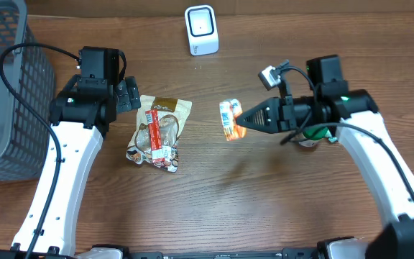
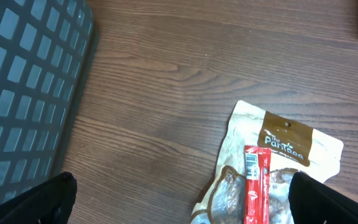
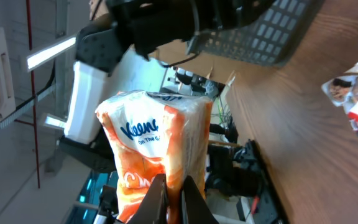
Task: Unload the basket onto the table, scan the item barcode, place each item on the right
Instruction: 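Lift the Kleenex pack and rotate it in the right gripper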
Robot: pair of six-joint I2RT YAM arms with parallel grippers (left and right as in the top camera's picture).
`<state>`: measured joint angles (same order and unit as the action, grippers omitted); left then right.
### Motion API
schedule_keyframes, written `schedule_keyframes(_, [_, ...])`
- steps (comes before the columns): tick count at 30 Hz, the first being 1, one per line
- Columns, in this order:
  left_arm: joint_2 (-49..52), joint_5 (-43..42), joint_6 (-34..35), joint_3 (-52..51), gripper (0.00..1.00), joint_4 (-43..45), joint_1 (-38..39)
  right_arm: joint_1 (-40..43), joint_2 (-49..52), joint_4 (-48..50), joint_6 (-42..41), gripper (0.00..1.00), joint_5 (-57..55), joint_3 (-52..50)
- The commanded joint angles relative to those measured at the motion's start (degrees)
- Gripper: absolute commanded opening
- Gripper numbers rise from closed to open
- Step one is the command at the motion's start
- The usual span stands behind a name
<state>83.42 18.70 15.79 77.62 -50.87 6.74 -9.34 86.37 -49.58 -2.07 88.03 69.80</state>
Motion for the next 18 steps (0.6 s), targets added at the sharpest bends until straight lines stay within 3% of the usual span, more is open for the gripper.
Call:
schedule_keyframes(1, [-0.26,0.76,0.09,0.92,1.0,0.2,0.02,0.33,-4.66,-2.1,-0.09,0.04,1.9,1.49])
schedule_keyframes(7, [-0.26,0.76,0.09,0.9,1.0,0.2,0.02,0.33,-10.75,-1.16,-8.44,0.04,1.88,1.55])
schedule_keyframes(18, [-0.26,0.76,0.09,0.92,1.0,0.2,0.02,0.33,-21.86,18.71,-31.58,0.04,-3.34,1.55])
